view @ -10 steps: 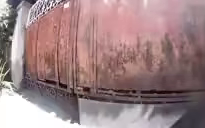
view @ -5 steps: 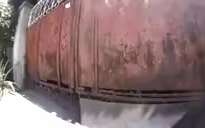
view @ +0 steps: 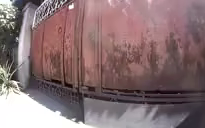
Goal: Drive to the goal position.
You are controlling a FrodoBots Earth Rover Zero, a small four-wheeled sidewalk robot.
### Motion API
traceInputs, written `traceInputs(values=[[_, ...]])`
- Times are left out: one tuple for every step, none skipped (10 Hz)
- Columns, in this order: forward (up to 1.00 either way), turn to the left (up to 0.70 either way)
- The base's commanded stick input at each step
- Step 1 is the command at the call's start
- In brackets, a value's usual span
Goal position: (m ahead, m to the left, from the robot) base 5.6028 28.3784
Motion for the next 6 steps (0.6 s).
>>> traceInputs(values=[[0.00,0.05],[0.00,0.39],[0.00,0.22],[0.00,0.26],[0.00,0.30],[0.00,0.52]])
